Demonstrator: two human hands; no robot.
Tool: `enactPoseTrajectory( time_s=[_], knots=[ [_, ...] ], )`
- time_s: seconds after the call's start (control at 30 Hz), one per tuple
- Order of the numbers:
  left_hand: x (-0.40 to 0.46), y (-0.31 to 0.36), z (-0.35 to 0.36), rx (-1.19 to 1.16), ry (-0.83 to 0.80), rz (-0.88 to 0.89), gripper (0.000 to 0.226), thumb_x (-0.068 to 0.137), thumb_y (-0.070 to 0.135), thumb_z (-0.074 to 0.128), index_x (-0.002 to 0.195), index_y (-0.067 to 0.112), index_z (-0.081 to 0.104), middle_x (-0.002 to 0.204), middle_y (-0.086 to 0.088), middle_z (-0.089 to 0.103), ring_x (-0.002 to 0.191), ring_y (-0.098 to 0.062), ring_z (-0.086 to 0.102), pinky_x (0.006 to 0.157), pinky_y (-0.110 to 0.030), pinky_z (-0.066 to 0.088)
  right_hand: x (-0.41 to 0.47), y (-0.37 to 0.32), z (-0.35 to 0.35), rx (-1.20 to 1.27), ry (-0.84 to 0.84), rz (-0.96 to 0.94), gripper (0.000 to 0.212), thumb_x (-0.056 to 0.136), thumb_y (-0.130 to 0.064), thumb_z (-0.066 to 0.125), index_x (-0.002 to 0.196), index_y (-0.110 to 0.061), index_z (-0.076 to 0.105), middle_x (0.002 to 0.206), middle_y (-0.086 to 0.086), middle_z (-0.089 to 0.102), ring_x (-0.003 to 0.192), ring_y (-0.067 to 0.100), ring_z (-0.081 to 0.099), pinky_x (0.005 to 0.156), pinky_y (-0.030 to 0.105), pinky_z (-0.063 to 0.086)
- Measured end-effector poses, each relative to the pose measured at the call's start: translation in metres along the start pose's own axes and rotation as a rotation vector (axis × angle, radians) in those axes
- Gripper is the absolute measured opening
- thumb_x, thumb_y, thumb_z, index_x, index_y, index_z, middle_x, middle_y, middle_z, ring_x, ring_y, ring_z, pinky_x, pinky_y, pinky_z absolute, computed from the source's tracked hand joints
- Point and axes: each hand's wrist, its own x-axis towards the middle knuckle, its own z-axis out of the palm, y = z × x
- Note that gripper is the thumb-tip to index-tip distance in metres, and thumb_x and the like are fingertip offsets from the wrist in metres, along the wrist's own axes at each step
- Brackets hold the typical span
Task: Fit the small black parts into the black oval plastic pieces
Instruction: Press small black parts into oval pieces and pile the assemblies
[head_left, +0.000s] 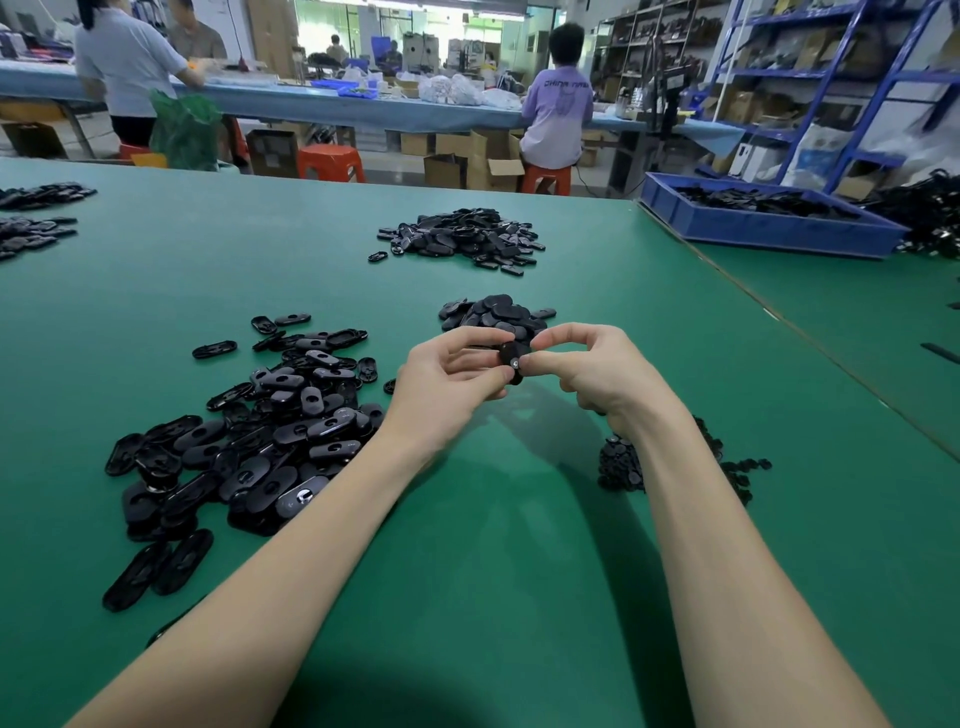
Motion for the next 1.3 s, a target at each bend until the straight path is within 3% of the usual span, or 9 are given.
enactPoseTrajectory(
  time_s=[0.13,0.23,0.33,0.47,0.63,0.93,1.3],
  knots=[
    [0.000,-0.004,0.001,0.090,0.069,-0.011,0.025,0.080,-0.001,0.078,0.092,0.020,0.071,0.083,-0.006,0.078,0.075,-0.020,0.076,0.081,-0.033,0.061,-0.001,-0.003,0.008,-0.159,0.044,-0.077,0.022,0.073,-0.026,0.087,0.089,-0.026,0.071,0.068,-0.012,0.058,0.060,0.006,0.051,0.054,0.022,0.037],
    [-0.001,-0.005,0.000,0.105,0.093,-0.059,0.025,0.080,-0.003,0.075,0.089,0.019,0.066,0.082,-0.007,0.078,0.075,-0.022,0.076,0.084,-0.036,0.060,0.000,-0.001,0.012,-0.264,0.079,-0.095,0.025,0.071,-0.038,0.087,0.089,-0.031,0.072,0.078,-0.011,0.069,0.076,0.010,0.062,0.069,0.028,0.048],
    [0.000,-0.001,-0.001,-0.067,0.071,-0.165,0.025,0.083,-0.008,0.069,0.091,0.013,0.059,0.086,-0.012,0.077,0.072,-0.022,0.072,0.086,-0.036,0.058,0.000,0.003,0.008,-0.194,-0.011,-0.061,0.024,0.073,-0.044,0.086,0.088,-0.028,0.076,0.076,-0.011,0.074,0.061,0.008,0.055,0.056,0.022,0.044],
    [0.002,0.004,-0.002,-0.255,0.054,-0.275,0.023,0.083,-0.011,0.067,0.091,0.010,0.062,0.095,-0.020,0.074,0.077,-0.024,0.071,0.084,-0.027,0.060,0.000,0.008,0.005,-0.076,-0.129,-0.040,0.011,0.080,-0.032,0.084,0.085,-0.025,0.078,0.067,-0.009,0.067,0.050,0.005,0.042,0.042,0.011,0.030],
    [0.001,0.005,-0.006,-0.029,0.045,-0.226,0.017,0.084,-0.005,0.069,0.093,0.009,0.072,0.091,-0.019,0.076,0.075,-0.020,0.069,0.086,-0.028,0.057,0.005,0.012,0.013,-0.124,-0.045,-0.106,0.008,0.079,-0.029,0.084,0.078,-0.025,0.077,0.057,-0.018,0.063,0.046,-0.006,0.051,0.053,0.014,0.037],
    [0.001,0.007,-0.008,-0.134,0.059,-0.274,0.012,0.086,-0.008,0.070,0.093,0.002,0.069,0.086,-0.015,0.074,0.068,-0.015,0.073,0.071,-0.018,0.059,0.006,0.018,0.016,-0.052,-0.106,-0.167,0.009,0.086,-0.025,0.081,0.085,-0.021,0.072,0.060,-0.014,0.058,0.045,-0.001,0.046,0.055,0.019,0.036],
    [0.004,0.001,-0.009,-0.051,0.069,-0.299,0.015,0.087,-0.010,0.067,0.087,0.005,0.067,0.079,-0.012,0.072,0.067,-0.015,0.070,0.077,-0.021,0.059,0.004,0.025,0.036,-0.097,0.006,-0.214,0.018,0.083,-0.019,0.080,0.074,-0.022,0.065,0.055,-0.017,0.059,0.046,-0.004,0.048,0.051,0.011,0.039]
  ],
)
